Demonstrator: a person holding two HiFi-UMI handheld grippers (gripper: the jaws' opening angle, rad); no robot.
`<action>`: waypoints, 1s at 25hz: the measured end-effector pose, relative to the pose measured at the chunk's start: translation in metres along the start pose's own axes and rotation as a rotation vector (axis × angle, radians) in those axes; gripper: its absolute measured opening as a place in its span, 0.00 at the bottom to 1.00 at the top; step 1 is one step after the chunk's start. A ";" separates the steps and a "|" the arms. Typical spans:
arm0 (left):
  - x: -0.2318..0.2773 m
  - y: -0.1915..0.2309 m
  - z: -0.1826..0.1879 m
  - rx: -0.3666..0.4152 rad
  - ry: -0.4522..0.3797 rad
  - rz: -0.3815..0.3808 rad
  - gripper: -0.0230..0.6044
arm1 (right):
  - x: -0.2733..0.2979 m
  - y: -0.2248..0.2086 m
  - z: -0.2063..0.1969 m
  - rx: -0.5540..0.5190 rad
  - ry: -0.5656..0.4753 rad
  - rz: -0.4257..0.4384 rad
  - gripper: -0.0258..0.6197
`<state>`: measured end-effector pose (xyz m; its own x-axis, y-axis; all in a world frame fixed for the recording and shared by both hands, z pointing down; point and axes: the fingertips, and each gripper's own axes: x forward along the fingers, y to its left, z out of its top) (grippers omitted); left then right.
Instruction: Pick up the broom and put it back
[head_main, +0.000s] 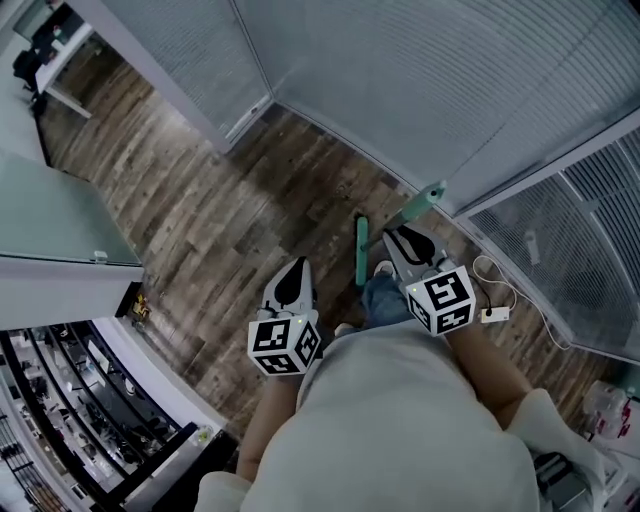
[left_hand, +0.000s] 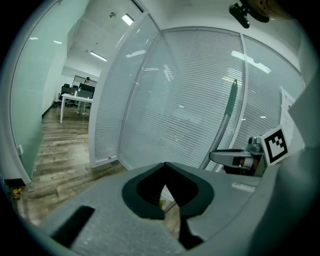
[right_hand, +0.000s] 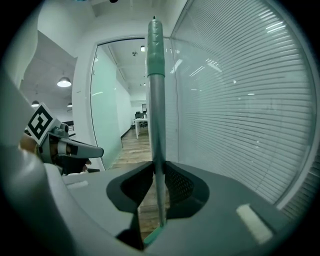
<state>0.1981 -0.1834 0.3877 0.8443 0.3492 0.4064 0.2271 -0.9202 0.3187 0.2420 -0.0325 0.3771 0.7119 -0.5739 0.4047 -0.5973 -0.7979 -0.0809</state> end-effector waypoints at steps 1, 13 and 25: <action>0.006 -0.002 0.003 0.003 0.000 -0.002 0.05 | 0.001 -0.007 0.000 0.004 -0.001 -0.006 0.17; 0.072 -0.039 0.031 0.041 0.023 -0.064 0.05 | 0.001 -0.079 0.009 0.046 -0.006 -0.084 0.17; 0.150 -0.086 0.046 0.086 0.038 -0.119 0.05 | -0.002 -0.159 -0.004 0.066 0.016 -0.134 0.17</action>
<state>0.3277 -0.0605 0.3815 0.7900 0.4618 0.4031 0.3669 -0.8830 0.2926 0.3346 0.0959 0.3925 0.7775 -0.4587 0.4302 -0.4712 -0.8780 -0.0846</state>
